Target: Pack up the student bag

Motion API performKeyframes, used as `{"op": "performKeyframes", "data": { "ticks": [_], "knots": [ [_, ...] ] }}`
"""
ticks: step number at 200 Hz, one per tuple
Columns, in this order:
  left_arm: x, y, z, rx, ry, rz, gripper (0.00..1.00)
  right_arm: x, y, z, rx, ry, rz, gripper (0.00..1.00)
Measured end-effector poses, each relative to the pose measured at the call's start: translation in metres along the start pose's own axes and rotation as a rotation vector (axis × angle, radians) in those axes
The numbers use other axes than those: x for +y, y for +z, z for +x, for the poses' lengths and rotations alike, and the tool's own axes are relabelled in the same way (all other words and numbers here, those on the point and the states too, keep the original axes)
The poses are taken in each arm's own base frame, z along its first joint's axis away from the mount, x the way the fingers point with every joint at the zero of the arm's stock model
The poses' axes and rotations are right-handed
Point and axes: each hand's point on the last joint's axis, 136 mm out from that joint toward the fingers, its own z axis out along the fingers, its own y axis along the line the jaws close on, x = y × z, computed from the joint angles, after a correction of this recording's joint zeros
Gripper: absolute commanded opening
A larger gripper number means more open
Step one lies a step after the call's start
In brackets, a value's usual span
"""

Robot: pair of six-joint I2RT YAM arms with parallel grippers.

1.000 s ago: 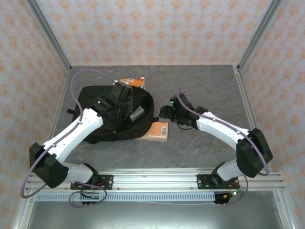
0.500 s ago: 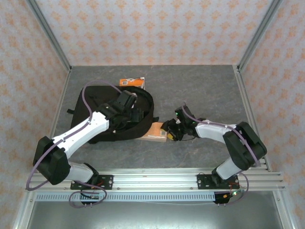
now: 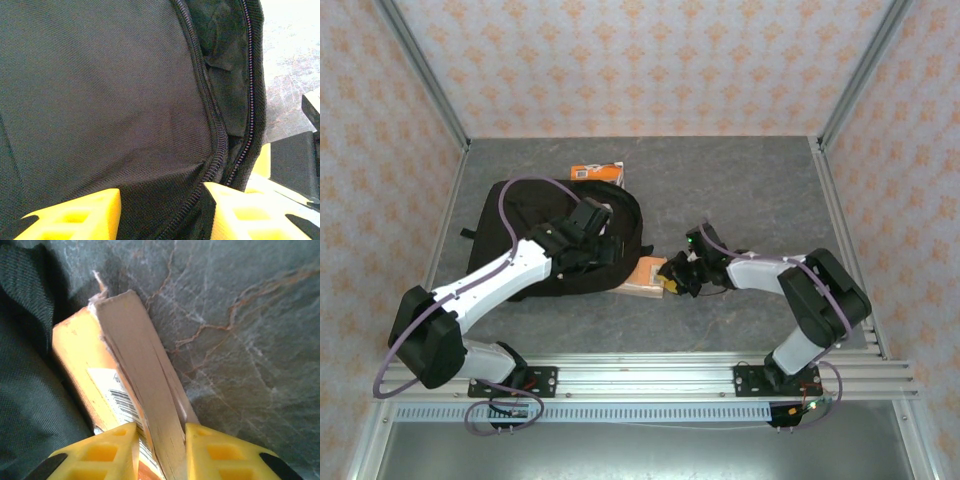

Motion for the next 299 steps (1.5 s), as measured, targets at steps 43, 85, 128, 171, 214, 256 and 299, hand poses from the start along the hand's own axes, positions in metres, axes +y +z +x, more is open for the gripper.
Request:
{"op": "performKeyframes", "data": {
  "ticks": [43,85,128,171,214,256,299],
  "knots": [
    [-0.002,0.0,0.001,0.001,0.005,0.002,0.45,0.008,-0.007,0.003,-0.004,-0.027,0.0,0.28],
    [-0.007,0.003,0.006,0.017,0.022,0.006,0.44,0.014,-0.01,0.007,-0.007,-0.055,-0.006,0.25],
    [-0.012,0.005,0.01,0.024,0.038,0.012,0.43,0.013,-0.008,0.008,-0.021,-0.06,0.004,0.0],
    [-0.007,-0.006,0.007,0.004,0.051,-0.011,0.53,0.011,-0.013,0.003,-0.065,-0.089,0.022,0.0],
    [-0.012,-0.049,-0.023,-0.092,0.084,-0.014,0.62,0.014,-0.042,-0.005,-0.142,-0.129,0.024,0.0],
    [-0.022,-0.075,-0.037,-0.143,0.082,0.027,0.64,-0.011,-0.072,-0.007,-0.208,-0.137,0.067,0.0],
    [-0.055,-0.059,-0.013,-0.06,0.134,0.099,0.64,-0.068,-0.093,-0.005,-0.243,-0.063,0.144,0.0]
  ]
}}
